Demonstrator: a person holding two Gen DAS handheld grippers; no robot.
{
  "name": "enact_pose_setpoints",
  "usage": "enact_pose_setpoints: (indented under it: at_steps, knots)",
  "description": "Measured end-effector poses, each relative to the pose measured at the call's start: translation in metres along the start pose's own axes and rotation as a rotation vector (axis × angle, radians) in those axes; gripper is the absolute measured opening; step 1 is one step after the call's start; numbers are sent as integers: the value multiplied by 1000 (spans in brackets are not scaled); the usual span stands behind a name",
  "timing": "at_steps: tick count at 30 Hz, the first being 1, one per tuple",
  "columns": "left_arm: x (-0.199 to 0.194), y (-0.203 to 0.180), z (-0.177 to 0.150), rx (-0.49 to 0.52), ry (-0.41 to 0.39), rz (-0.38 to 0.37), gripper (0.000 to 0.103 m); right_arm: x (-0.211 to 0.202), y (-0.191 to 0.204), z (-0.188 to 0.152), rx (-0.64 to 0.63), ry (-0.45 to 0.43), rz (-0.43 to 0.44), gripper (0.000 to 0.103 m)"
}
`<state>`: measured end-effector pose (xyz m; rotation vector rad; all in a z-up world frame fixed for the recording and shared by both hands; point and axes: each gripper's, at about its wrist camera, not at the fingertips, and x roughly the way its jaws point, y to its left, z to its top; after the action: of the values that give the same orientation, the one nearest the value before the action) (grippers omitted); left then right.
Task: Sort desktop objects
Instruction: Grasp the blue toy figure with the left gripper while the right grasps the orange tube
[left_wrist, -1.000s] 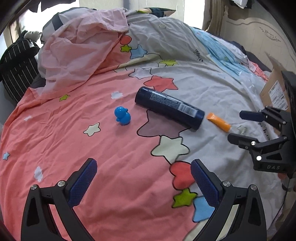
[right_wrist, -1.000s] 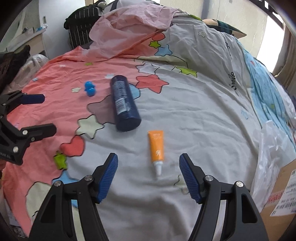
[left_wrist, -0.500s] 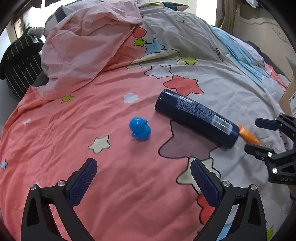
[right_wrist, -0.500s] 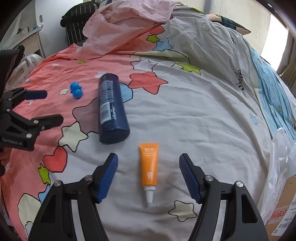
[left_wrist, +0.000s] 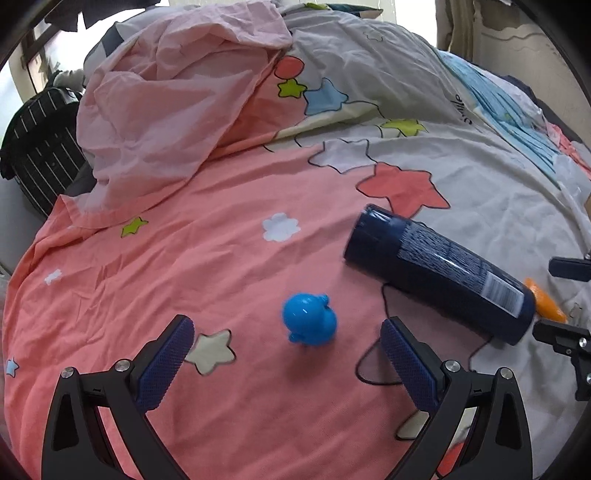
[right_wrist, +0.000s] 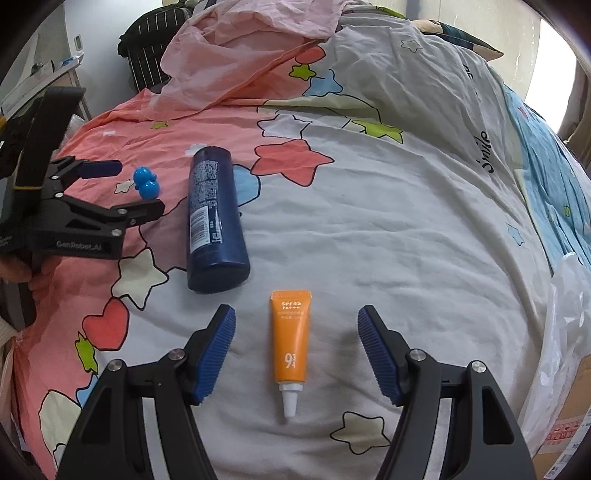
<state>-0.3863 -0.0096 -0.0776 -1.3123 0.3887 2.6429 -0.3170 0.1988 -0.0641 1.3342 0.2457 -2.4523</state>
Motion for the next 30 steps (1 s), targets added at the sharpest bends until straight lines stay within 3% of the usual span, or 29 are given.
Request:
enact_pose_setpoints:
  at_steps: [8,11,13,16,19,30]
  knots:
    - [7,-13,1,58,-49,1,102,4,-7,-3,9,0,5,65]
    - [5,-12,2,62,-64,-20,80,5,-10,-3,20,-7,18,65]
    - [3,-14,1,74,-57,-42,56,5,-11,-4,18,-12,16,65]
    - [-1,-20,-1,98,-40,-60,37,5,-9,-4,11,-19,7,65]
    - [-8,-25,-4,129,-27,-64,29,5,-5,-4,13,-25,8,65]
    - [-31,-43,-18,149,-4,-142,24,3,1,-9,6,-43,4,65]
